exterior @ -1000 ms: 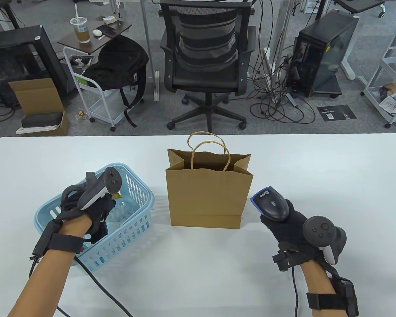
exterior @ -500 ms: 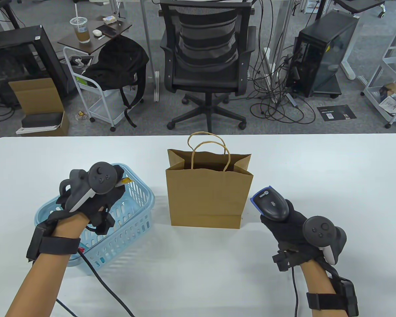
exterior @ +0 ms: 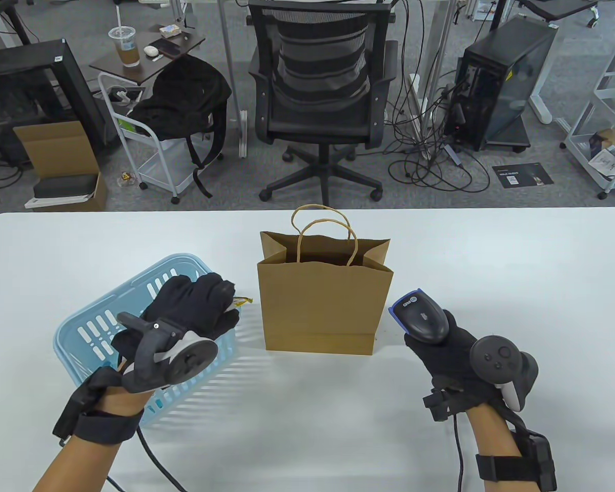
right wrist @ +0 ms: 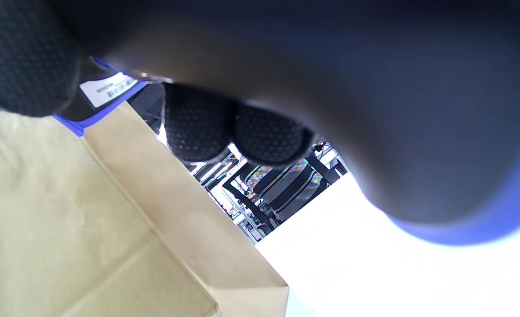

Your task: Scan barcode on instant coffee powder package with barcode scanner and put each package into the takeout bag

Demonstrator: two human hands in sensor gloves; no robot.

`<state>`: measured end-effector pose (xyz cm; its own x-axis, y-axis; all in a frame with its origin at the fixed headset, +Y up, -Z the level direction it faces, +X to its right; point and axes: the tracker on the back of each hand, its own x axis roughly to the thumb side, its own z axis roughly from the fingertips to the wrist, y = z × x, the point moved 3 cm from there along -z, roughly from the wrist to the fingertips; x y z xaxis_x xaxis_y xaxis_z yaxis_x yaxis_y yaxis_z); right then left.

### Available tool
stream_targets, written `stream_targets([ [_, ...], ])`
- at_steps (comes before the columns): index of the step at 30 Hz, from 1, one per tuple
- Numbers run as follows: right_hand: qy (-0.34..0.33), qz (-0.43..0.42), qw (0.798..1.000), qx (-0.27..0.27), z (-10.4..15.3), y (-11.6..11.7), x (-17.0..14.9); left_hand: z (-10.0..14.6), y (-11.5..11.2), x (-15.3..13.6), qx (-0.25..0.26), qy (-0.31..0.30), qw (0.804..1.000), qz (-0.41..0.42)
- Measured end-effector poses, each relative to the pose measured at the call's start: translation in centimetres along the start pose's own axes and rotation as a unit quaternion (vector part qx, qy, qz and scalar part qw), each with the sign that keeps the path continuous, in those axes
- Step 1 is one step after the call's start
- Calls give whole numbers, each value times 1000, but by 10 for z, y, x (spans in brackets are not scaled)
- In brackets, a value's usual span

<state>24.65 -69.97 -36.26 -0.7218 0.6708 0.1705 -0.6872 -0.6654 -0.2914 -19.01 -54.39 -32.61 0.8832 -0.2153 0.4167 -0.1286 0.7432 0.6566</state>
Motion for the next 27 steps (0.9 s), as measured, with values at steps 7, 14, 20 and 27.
stream_targets([
  [7,-1,1,1000,-1,0,0,0,16,-9,36,-11,-17,999,41],
  [14,1,0,1000,-5,1,-2,-1,35,-38,80,-38,-30,997,52],
  [20,2,-6,1000,-22,1,-8,-2,51,-66,98,-60,-16,997,53],
  [27,-1,-16,999,-45,2,-14,-2,65,-82,95,-86,1,996,1],
])
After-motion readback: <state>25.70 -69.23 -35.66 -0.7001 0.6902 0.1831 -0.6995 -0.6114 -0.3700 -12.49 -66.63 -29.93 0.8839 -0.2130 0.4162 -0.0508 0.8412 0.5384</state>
